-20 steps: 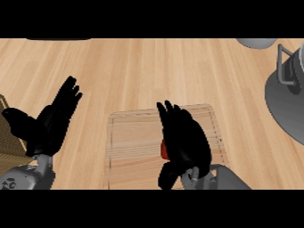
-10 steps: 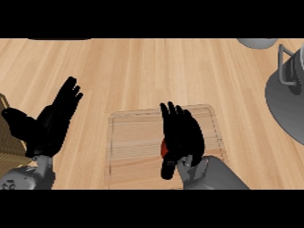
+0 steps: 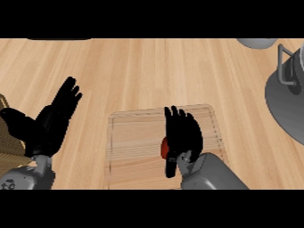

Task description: Pick the bell pepper from the cutting board and place it in the pot

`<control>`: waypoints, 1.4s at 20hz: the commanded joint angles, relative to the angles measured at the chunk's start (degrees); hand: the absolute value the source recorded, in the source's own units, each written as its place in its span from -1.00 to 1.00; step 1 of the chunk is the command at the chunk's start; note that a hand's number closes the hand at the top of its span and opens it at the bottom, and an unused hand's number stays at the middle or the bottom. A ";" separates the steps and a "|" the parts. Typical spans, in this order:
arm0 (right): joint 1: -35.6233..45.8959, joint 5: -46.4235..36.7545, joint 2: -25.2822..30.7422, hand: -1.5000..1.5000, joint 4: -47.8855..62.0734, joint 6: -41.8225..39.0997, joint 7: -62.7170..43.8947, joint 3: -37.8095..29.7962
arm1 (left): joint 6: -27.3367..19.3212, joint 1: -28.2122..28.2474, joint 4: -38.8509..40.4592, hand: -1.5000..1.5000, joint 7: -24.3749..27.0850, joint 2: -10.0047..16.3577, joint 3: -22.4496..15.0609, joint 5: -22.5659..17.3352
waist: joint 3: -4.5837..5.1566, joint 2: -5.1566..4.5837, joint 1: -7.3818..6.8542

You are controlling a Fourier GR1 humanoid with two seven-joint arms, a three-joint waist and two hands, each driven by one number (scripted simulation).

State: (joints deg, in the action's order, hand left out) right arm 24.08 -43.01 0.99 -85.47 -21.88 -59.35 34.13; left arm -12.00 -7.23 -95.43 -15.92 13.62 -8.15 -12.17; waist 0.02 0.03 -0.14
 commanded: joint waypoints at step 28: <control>-16.62 -1.50 27.75 1.00 -6.07 12.96 6.93 -32.58 | 0.71 3.83 -0.85 0.00 -1.08 -2.65 7.11 4.13 | -0.17 1.11 8.31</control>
State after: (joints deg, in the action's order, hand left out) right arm 12.37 -45.96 19.03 -89.93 -12.24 -53.12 13.34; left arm -10.48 -5.04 -96.14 -17.11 10.88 -2.13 -7.97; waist -0.13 0.89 5.84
